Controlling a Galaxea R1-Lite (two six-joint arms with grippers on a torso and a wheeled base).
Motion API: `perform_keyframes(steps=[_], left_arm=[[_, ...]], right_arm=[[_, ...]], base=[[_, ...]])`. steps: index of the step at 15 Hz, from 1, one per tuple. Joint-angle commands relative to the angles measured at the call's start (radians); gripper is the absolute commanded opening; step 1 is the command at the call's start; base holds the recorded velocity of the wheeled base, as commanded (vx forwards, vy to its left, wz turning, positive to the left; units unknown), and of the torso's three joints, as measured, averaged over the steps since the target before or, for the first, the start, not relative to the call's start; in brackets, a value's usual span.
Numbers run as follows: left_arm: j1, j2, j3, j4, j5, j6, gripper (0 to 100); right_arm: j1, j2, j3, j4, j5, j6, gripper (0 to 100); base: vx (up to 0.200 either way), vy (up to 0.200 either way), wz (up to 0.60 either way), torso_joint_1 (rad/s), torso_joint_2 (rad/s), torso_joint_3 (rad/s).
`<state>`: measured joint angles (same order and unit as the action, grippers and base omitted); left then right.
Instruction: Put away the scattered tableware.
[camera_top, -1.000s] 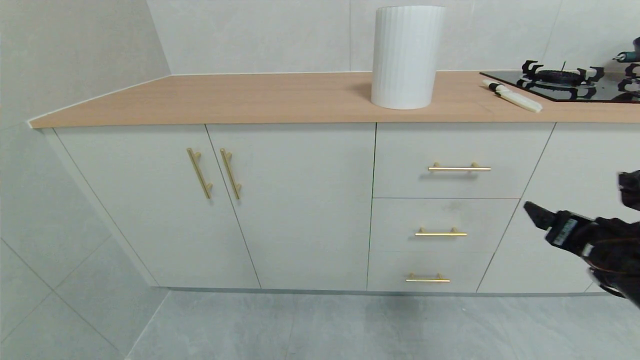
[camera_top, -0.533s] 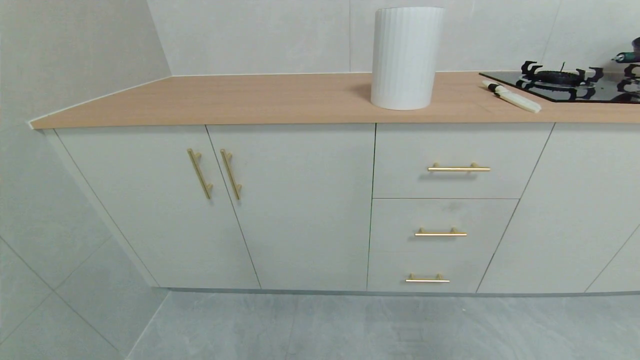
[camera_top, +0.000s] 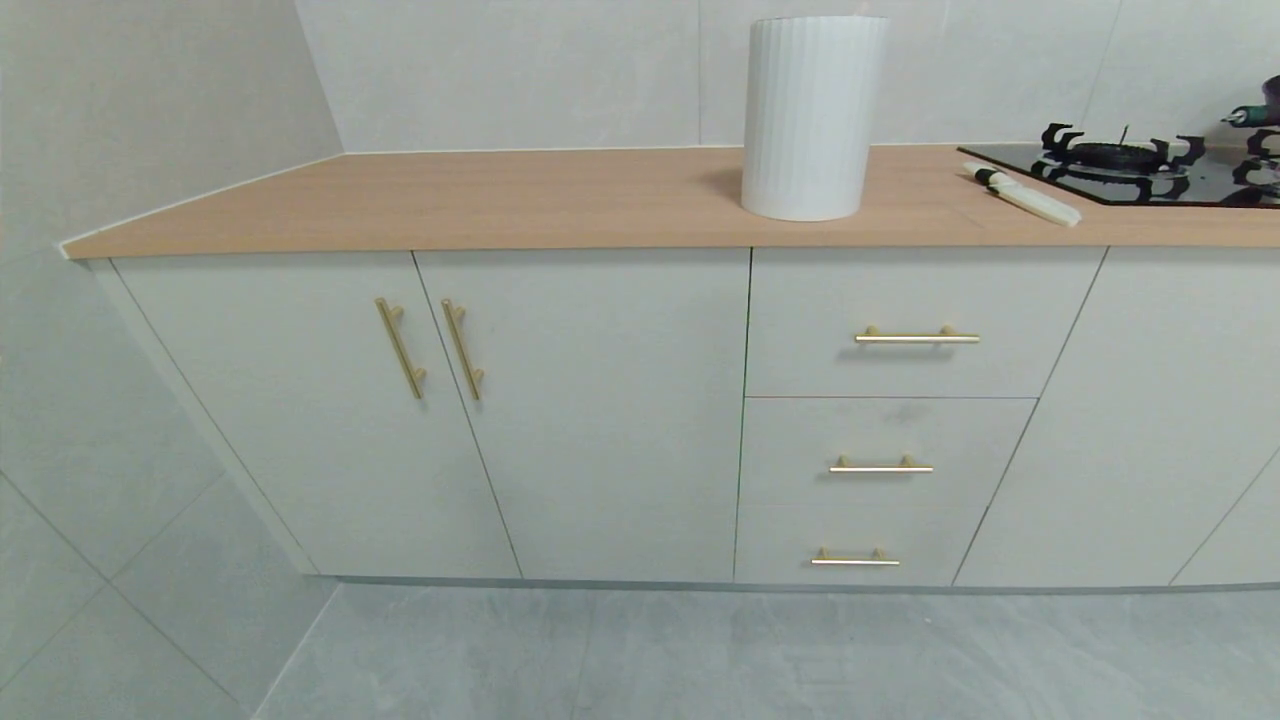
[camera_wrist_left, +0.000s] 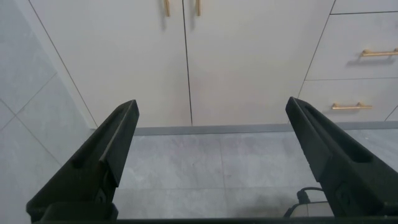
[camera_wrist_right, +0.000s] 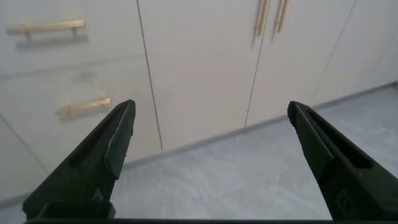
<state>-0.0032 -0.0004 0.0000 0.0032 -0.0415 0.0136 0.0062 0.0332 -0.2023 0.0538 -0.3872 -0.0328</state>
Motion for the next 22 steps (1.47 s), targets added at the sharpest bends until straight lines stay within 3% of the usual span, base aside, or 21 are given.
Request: perform_keyframes(steps=[1, 2, 5, 15, 22], left_arm=[[0.000, 0.000, 0.000, 0.000, 0.000, 0.000, 100], [0.000, 0.000, 0.000, 0.000, 0.000, 0.000, 100], [0.000, 0.000, 0.000, 0.000, 0.000, 0.000, 100], [0.000, 0.000, 0.000, 0.000, -0.001, 0.014, 100], [0.000, 0.000, 0.000, -0.002, -0.001, 0.011, 100]], right_arm=[[-0.003, -0.033, 0.182, -0.123, 0.179, 0.001, 100], [-0.003, -0.033, 0.202, -0.132, 0.260, 0.008, 100], [-0.003, -0.033, 0.202, -0.054, 0.357, 0.034, 100], [-0.003, -0.033, 0.202, -0.055, 0.363, 0.034, 100], [-0.003, -0.033, 0.202, -0.055, 0.366, 0.033, 100]], base=[[0.000, 0.000, 0.00, 0.000, 0.00, 0.000], [0.000, 0.000, 0.00, 0.000, 0.00, 0.000], [0.000, 0.000, 0.00, 0.000, 0.00, 0.000], [0.000, 0.000, 0.00, 0.000, 0.00, 0.000], [0.200, 0.000, 0.00, 0.002, 0.00, 0.002]])
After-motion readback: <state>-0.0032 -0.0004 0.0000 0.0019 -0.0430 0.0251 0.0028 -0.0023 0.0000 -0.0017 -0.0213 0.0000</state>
